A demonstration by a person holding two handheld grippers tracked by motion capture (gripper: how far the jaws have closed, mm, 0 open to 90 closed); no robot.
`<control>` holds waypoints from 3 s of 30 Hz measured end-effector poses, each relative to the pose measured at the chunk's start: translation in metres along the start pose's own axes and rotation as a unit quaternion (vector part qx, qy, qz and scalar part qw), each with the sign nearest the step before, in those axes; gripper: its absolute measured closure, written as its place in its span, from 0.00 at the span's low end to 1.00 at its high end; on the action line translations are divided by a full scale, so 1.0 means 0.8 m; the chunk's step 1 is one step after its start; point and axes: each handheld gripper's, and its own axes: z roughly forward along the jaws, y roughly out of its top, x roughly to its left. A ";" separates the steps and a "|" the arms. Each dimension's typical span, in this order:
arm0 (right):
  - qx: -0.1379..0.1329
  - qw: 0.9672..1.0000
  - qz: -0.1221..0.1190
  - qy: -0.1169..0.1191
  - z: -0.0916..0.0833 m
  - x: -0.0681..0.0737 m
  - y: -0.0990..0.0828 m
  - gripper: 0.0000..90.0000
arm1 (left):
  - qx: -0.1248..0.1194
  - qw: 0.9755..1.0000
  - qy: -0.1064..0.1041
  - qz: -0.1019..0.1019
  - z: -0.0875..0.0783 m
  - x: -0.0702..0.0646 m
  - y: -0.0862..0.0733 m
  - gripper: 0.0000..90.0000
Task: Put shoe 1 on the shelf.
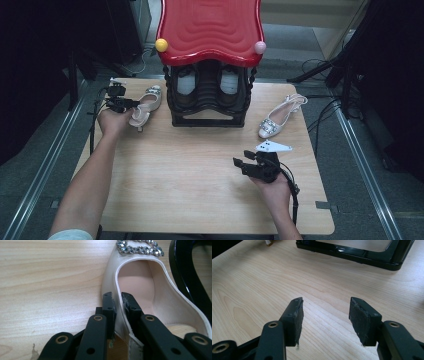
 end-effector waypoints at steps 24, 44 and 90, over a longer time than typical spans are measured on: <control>-0.012 0.999 -0.013 0.030 0.023 0.003 0.024 0.53 | -0.039 0.995 -0.085 -0.018 -0.105 -0.007 -0.072 0.93; -0.012 0.999 -0.013 0.033 0.034 -0.004 0.037 0.53 | -0.027 0.990 -0.131 0.036 -0.151 -0.066 -0.137 0.92; 0.009 1.000 -0.003 -0.006 0.012 0.006 -0.005 0.52 | 0.073 0.951 -0.265 0.139 -0.029 -0.258 -0.151 0.89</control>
